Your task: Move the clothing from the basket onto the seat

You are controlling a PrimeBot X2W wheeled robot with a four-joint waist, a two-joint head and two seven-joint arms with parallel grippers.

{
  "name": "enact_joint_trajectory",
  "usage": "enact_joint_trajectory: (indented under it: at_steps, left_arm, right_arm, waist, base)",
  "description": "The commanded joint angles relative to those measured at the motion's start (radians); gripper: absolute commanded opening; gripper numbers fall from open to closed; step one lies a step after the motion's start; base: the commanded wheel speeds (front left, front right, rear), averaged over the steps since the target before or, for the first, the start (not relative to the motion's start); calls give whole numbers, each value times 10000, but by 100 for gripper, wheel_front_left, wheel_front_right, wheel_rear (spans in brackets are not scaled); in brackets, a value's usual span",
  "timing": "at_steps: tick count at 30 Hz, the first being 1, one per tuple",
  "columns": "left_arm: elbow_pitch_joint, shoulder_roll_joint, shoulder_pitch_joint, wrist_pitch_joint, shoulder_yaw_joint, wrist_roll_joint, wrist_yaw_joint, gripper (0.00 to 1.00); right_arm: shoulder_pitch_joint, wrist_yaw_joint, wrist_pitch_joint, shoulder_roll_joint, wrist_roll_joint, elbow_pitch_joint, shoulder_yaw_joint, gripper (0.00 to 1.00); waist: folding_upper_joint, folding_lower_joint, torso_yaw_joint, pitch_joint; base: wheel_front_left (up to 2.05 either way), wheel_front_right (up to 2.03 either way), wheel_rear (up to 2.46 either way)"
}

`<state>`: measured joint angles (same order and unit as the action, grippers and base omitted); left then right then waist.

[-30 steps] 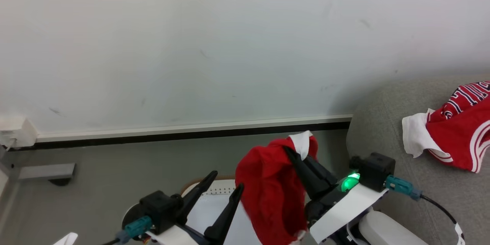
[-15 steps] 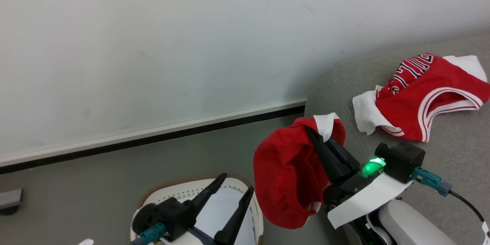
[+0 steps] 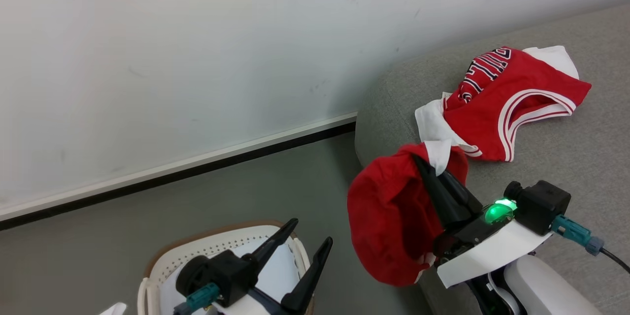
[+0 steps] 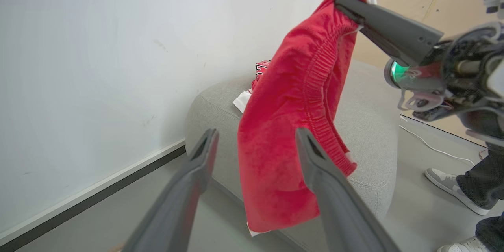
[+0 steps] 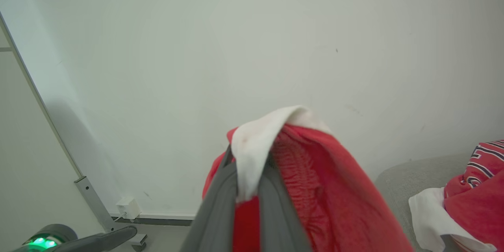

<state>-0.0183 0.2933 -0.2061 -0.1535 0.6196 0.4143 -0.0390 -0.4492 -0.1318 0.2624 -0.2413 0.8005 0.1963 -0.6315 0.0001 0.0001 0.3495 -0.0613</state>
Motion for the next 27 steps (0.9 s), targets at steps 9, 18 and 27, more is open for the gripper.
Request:
enact_joint_trajectory:
  at_steps: [9, 18, 27]
  left_arm:
    - [298, 231, -571, 99, -143, -148, -42, 100]
    - [702, 632, -1718, 161, -332, -276, -353, 100]
    - [707, 700, -2360, -106, -460, -153, -493, 100]
  right_arm:
    - [-1364, 23, -32, -287, -1016, -10, 1279, 0]
    - [-5033, 23, -1043, -857, -2309, 484, 5703, 0]
    - [-7756, 23, -2606, -1431, -5603, 1677, 10345, 0]
  waist:
    - [-1, -1, -386, -1310]
    - [-1, -1, -1283, -3501]
    - [-1, -1, -2104, -4617]
  base:
    - [0, 0, 0]
    - [0, 0, 0]
    - [0, 0, 0]
